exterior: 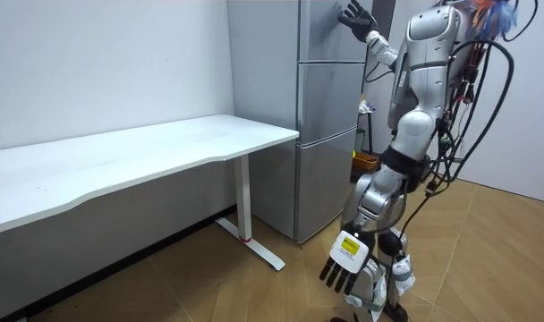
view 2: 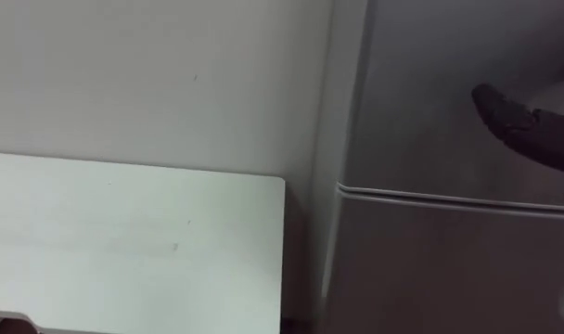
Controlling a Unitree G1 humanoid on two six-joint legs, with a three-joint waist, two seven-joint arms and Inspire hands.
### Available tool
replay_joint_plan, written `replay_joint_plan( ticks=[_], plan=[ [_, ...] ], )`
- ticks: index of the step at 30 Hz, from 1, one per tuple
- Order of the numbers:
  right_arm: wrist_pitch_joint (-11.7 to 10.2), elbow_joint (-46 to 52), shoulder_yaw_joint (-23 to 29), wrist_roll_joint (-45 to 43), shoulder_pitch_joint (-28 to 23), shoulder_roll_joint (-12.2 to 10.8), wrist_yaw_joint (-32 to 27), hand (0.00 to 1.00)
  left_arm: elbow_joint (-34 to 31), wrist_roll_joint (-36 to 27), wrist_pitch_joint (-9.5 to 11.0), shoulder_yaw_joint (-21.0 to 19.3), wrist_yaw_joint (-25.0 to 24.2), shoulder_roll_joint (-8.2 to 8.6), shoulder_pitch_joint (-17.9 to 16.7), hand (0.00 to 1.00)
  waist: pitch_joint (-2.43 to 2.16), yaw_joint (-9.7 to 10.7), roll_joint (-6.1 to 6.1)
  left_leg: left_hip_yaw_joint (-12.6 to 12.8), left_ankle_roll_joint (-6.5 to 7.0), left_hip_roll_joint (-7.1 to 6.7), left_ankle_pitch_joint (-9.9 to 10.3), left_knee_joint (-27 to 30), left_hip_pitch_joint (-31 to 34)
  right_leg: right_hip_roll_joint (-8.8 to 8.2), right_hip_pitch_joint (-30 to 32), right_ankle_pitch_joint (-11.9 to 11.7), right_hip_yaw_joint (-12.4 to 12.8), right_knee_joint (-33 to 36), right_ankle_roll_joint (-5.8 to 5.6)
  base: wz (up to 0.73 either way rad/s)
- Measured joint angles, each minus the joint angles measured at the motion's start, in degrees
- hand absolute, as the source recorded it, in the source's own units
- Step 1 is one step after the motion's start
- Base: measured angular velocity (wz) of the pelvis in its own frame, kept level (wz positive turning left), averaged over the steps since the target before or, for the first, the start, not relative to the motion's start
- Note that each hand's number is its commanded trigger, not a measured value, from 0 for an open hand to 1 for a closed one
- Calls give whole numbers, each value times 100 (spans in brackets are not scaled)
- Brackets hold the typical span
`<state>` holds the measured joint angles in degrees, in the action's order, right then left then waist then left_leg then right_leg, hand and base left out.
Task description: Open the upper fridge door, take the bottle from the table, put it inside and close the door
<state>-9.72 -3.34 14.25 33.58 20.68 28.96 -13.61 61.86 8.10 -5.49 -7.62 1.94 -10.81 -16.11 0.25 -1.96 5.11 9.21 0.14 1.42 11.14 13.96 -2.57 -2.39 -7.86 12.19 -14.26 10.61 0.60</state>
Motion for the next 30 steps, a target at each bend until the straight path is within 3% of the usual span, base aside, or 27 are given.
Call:
replay_joint_plan(
  ticks=[3,9,12,16,22,25,30],
  plan=[
    [-108,-517,-8,-170,225,0,-4,0,-2,1,-56,141,0,-10,18,0,3,1,-2,-9,10,1,0,72,11,7,-14,-41,-1,-2,-9,0],
    [-112,-1220,-127,-1024,655,21,-3,0,-4,12,-230,231,-4,-25,66,0,-1,-1,2,-42,59,-4,-59,93,112,-6,92,-118,-6,2,-81,0],
    [-91,-1582,-174,-1034,808,57,7,0,-75,45,-342,233,-14,-28,57,0,-32,0,38,-82,75,-25,-94,93,131,-48,97,-153,-37,4,-94,5],
    [101,-1850,-177,-1148,906,62,135,0,-275,51,-476,223,-53,-48,-60,0,-88,-28,148,-159,94,-55,-136,97,145,-57,99,-184,-77,19,-87,5],
    [467,-1929,-178,-921,1058,119,274,0,-494,33,-557,233,-139,-69,-153,0,-91,-16,161,-425,141,-119,-160,181,237,-75,118,-220,-141,26,-77,6],
    [577,-1860,-177,-498,1063,194,249,0,-677,44,-567,229,-138,-95,-254,0,-121,-22,167,-473,159,-130,-180,180,291,-76,172,-243,-144,35,-77,0],
    [616,-1739,-182,179,1063,239,143,0,-729,40,-546,223,-134,-145,-286,0,-113,-11,144,-472,163,-159,-185,172,247,-34,129,-292,-122,1,-109,0]
  ],
)
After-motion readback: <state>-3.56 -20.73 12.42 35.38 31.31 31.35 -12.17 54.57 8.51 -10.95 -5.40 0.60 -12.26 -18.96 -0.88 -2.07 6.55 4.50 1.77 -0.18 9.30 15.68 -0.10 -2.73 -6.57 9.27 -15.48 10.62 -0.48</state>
